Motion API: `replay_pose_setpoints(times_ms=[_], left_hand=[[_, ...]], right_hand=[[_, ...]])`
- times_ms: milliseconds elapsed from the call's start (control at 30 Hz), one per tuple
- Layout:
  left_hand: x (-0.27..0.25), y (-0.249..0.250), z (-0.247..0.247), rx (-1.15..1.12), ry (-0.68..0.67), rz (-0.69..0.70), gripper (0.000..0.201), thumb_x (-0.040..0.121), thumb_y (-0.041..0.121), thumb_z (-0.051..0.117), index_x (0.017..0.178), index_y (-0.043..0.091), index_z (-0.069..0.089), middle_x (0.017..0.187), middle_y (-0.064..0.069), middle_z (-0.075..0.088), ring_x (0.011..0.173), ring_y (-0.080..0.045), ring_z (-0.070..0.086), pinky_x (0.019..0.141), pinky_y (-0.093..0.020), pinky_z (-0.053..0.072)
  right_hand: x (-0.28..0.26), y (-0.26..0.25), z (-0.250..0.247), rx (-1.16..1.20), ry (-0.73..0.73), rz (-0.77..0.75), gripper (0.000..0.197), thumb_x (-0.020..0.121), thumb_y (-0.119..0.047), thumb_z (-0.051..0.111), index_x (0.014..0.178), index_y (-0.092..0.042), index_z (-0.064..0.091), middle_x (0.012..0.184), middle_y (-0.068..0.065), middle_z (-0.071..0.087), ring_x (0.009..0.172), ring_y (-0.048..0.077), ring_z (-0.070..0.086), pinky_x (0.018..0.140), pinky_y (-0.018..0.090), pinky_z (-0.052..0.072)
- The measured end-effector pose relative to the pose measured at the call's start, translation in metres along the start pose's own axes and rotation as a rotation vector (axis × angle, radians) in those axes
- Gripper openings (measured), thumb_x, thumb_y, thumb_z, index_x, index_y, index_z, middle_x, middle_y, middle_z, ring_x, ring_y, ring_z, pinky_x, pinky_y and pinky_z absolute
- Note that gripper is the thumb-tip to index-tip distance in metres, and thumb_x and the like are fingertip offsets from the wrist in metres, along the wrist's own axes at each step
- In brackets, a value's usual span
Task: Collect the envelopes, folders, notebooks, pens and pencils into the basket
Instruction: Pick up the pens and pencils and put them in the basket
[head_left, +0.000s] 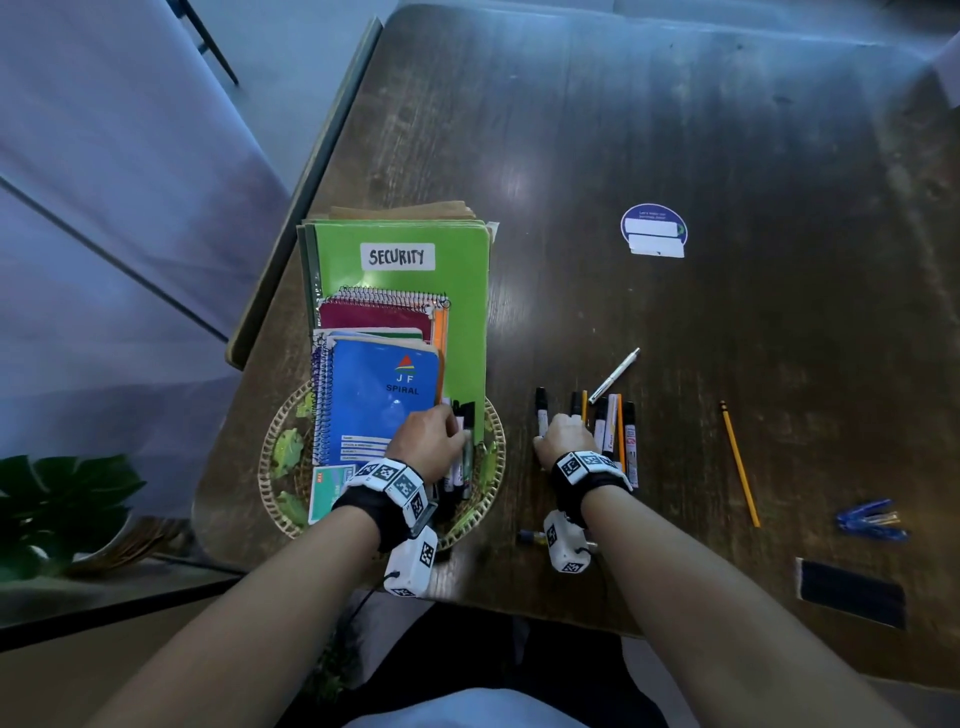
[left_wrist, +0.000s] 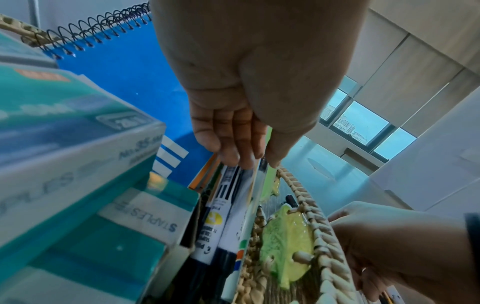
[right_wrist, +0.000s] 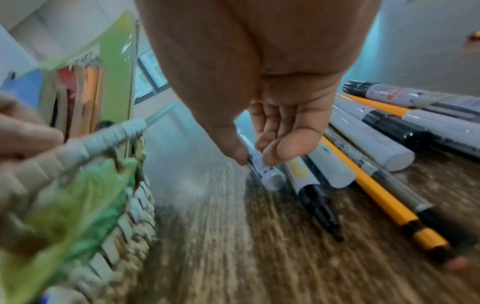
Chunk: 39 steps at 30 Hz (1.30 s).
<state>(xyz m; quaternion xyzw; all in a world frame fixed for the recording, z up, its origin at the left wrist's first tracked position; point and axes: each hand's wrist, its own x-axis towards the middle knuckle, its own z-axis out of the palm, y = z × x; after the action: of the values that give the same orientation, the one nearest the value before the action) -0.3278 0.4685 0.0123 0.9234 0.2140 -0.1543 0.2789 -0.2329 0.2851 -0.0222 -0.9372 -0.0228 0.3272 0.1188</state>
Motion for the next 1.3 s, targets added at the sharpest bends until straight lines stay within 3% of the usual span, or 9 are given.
replay_pose_setpoints(times_ms=[167, 267, 467, 633, 767, 900, 1033, 1133, 1300], left_hand=[[0.002, 0.008, -0.008, -0.154, 0.043, 0.048, 0.025, 0.094, 0.037, 0.061, 0.082, 0.016, 0.059, 0.077, -0.001, 0.063, 0.076, -0.021, 0.06, 0.068, -0.035, 0.05], [0.002, 0.015, -0.011, -0.236, 0.047, 0.092, 0.027, 0.096, 0.041, 0.059, 0.085, 0.017, 0.065, 0.078, 0.002, 0.064, 0.076, -0.017, 0.061, 0.068, -0.033, 0.051], [0.0, 0.03, -0.013, -0.417, 0.008, 0.127, 0.032, 0.093, 0.048, 0.062, 0.093, 0.018, 0.071, 0.079, 0.004, 0.068, 0.071, -0.01, 0.063, 0.059, -0.022, 0.048], [0.002, 0.029, -0.014, -0.414, 0.028, 0.087, 0.025, 0.089, 0.042, 0.069, 0.091, 0.017, 0.069, 0.081, 0.005, 0.067, 0.075, -0.007, 0.06, 0.063, -0.019, 0.045], [0.003, 0.021, -0.015, -0.405, 0.03, 0.067, 0.024, 0.088, 0.042, 0.07, 0.087, 0.018, 0.067, 0.077, 0.004, 0.066, 0.074, -0.015, 0.063, 0.06, -0.024, 0.048], [0.0, 0.01, -0.014, -0.39, 0.023, 0.042, 0.026, 0.088, 0.041, 0.069, 0.09, 0.015, 0.066, 0.081, -0.002, 0.068, 0.076, -0.021, 0.068, 0.069, -0.042, 0.059], [-0.004, 0.007, -0.011, -0.314, 0.028, 0.076, 0.026, 0.091, 0.032, 0.068, 0.11, 0.015, 0.062, 0.089, 0.001, 0.067, 0.085, -0.018, 0.065, 0.076, -0.032, 0.055], [-0.005, 0.009, -0.009, -0.265, 0.012, 0.113, 0.037, 0.092, 0.029, 0.066, 0.124, 0.017, 0.052, 0.095, -0.001, 0.067, 0.086, -0.019, 0.064, 0.078, -0.035, 0.055], [0.0, 0.012, 0.0, -0.148, -0.018, 0.064, 0.024, 0.092, 0.03, 0.063, 0.108, 0.017, 0.051, 0.098, -0.005, 0.064, 0.088, -0.024, 0.063, 0.079, -0.043, 0.055]], right_hand=[[-0.009, -0.001, -0.01, 0.249, 0.012, 0.014, 0.022, 0.092, -0.026, 0.059, 0.098, -0.006, 0.066, 0.101, 0.014, 0.067, 0.08, 0.023, 0.067, 0.058, 0.03, 0.051], [-0.027, -0.003, -0.015, 0.387, 0.037, -0.067, 0.016, 0.092, -0.031, 0.059, 0.096, -0.015, 0.062, 0.099, 0.006, 0.064, 0.071, 0.01, 0.063, 0.051, 0.021, 0.044], [-0.063, -0.02, -0.01, 0.519, 0.032, -0.197, 0.015, 0.09, -0.035, 0.065, 0.089, -0.02, 0.062, 0.085, -0.002, 0.065, 0.075, 0.01, 0.066, 0.063, 0.028, 0.059], [-0.078, -0.035, -0.006, 0.48, 0.034, -0.257, 0.017, 0.091, -0.035, 0.062, 0.091, -0.018, 0.064, 0.085, -0.002, 0.066, 0.074, 0.012, 0.062, 0.053, 0.018, 0.041], [-0.081, -0.037, -0.006, 0.436, 0.023, -0.281, 0.019, 0.093, -0.037, 0.058, 0.096, -0.02, 0.066, 0.085, -0.007, 0.065, 0.068, -0.001, 0.056, 0.047, 0.011, 0.034], [-0.072, -0.026, -0.009, 0.441, 0.017, -0.22, 0.016, 0.094, -0.03, 0.052, 0.095, -0.019, 0.064, 0.088, -0.003, 0.065, 0.077, 0.012, 0.062, 0.059, 0.025, 0.048], [-0.053, -0.003, -0.017, 0.378, 0.051, -0.102, 0.015, 0.095, -0.025, 0.05, 0.099, -0.017, 0.063, 0.089, -0.003, 0.06, 0.078, 0.012, 0.059, 0.067, 0.03, 0.051], [-0.037, 0.016, -0.02, 0.305, 0.07, -0.024, 0.015, 0.095, -0.025, 0.052, 0.099, -0.015, 0.062, 0.097, 0.003, 0.063, 0.087, 0.019, 0.062, 0.072, 0.032, 0.051], [-0.026, 0.032, -0.019, 0.059, 0.043, 0.034, 0.028, 0.095, -0.038, 0.058, 0.107, -0.013, 0.06, 0.106, 0.007, 0.062, 0.09, 0.023, 0.063, 0.061, 0.029, 0.044]])
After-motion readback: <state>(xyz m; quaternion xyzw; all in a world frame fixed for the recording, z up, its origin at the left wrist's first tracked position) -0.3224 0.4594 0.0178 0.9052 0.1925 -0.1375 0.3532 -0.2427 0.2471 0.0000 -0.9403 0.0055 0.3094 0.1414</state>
